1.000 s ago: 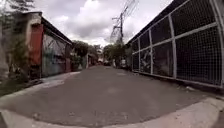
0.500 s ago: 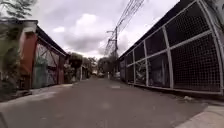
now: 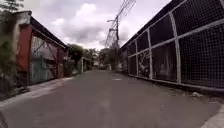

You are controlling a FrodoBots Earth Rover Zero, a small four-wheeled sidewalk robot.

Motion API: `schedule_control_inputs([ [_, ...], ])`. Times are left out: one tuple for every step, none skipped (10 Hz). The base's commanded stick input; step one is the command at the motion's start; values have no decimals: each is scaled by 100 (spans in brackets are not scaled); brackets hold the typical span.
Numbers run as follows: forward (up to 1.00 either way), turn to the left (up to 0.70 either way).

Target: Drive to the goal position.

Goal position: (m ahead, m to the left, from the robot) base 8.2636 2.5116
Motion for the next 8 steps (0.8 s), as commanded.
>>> schedule_control_inputs([
  [50,0],
  [50,0],
  [50,0],
  [50,0],
  [50,0],
  [50,0],
  [50,0],
  [50,0],
])
